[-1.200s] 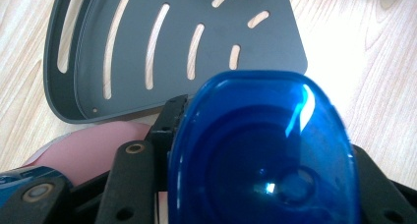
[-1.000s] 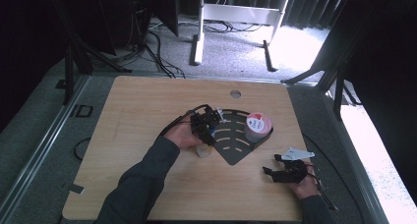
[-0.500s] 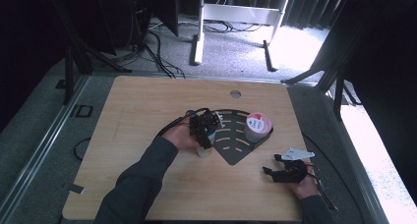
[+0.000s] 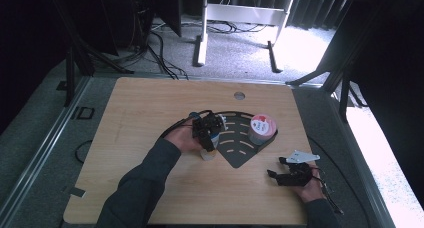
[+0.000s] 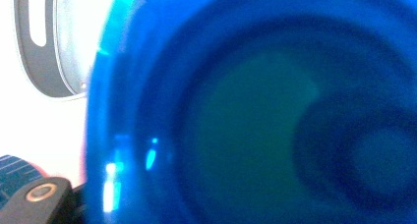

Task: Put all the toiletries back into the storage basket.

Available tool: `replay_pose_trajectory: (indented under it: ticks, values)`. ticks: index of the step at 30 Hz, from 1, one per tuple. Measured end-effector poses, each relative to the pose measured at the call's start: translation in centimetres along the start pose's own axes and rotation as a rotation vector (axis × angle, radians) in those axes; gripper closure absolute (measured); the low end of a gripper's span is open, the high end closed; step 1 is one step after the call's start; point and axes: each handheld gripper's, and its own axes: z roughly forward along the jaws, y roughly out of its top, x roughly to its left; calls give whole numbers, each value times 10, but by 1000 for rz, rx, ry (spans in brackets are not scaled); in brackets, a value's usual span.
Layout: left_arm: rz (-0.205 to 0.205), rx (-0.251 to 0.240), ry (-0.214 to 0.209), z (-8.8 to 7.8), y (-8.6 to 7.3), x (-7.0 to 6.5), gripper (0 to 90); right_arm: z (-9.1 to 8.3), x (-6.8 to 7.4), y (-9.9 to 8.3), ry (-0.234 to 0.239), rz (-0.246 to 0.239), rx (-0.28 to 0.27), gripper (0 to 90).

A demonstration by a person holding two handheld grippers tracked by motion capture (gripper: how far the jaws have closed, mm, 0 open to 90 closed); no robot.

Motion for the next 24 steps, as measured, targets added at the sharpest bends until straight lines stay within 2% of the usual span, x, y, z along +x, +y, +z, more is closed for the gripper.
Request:
replay_pose_trajectory:
  ticks: [12, 15, 24]
  values:
    - [-13, -5, -4, 0, 2, -2, 552, 0, 0, 0, 2, -2, 0, 253]
    - [-10, -24, -22, 1, 4, -4, 553, 0, 0, 0, 2, -2, 0, 253]
    - [6, -35, -49, -1, 7, -8, 552, 0, 0, 0, 2, -2, 0, 253]
